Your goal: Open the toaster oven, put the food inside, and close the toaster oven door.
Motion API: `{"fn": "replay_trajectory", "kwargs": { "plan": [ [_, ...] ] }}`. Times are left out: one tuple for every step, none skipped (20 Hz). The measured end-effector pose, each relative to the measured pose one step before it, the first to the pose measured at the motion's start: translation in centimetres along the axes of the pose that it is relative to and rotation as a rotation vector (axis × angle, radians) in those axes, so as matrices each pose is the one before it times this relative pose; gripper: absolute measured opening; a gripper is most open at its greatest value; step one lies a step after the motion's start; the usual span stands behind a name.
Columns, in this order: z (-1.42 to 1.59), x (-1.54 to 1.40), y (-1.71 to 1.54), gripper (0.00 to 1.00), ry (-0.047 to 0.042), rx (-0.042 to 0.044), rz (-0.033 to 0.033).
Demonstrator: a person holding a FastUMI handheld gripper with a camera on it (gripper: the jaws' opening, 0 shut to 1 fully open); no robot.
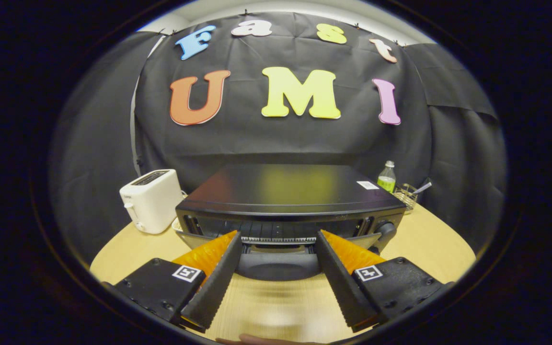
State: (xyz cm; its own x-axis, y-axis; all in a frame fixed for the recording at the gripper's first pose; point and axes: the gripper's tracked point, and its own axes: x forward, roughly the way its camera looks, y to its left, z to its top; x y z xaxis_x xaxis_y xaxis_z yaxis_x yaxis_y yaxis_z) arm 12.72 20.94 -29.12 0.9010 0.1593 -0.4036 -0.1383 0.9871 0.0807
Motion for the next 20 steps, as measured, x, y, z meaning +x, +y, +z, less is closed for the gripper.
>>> {"fn": "replay_trajectory", "kwargs": {
  "plan": [
    [-0.475,-0.315,-0.084,1.0,-0.00056,-0.00044,0.00588],
    [-0.361,-0.415,-0.034,1.0,-0.00188,0.00014,0.00178],
    [-0.494,-0.463,0.033,1.0,-0.00322,-0.00522,-0.00122],
    [-0.419,-0.428,0.013,1.0,-0.00279,-0.00675,-0.00254],
    [-0.446,-0.328,0.044,1.0,-0.00432,-0.0025,-0.00293],
    [-0.405,-0.348,-0.008,1.0,-0.0067,0.00035,-0.00156],
    [-0.444,-0.342,-0.022,1.0,-0.00473,-0.00305,-0.00081],
    [-0.455,-0.246,-0.003,1.0,-0.00465,-0.00218,-0.00064],
    [-0.548,-0.341,-0.048,1.0,-0.00185,-0.00122,0.00051],
    [-0.449,-0.329,0.084,1.0,-0.00458,-0.00218,0.00055],
    [-0.508,-0.274,0.021,1.0,-0.0045,-0.00519,0.00026],
    [-0.586,-0.329,-0.009,1.0,-0.00205,-0.00615,0.00076],
    [-0.775,-0.312,0.009,1.0,0.00082,-0.00109,0.00194],
    [-0.602,-0.299,-0.007,1.0,-0.00116,0.00212,0.0011],
    [-0.519,-0.188,-0.035,1.0,0.0,-0.00409,-0.00153],
    [-0.506,-0.241,-0.012,1.0,-0.00095,-0.00786,0.0019],
    [-0.522,-0.139,0.012,1.0,-0.00179,0.00019,0.00029],
    [-0.428,-0.074,-0.002,1.0,-0.00229,-0.00085,0.00143],
    [-0.538,-0.119,0.028,1.0,0.0001,-0.00177,0.00233],
    [-0.625,-0.17,-0.006,1.0,0.00484,0.00835,0.00315]
  ]
}}
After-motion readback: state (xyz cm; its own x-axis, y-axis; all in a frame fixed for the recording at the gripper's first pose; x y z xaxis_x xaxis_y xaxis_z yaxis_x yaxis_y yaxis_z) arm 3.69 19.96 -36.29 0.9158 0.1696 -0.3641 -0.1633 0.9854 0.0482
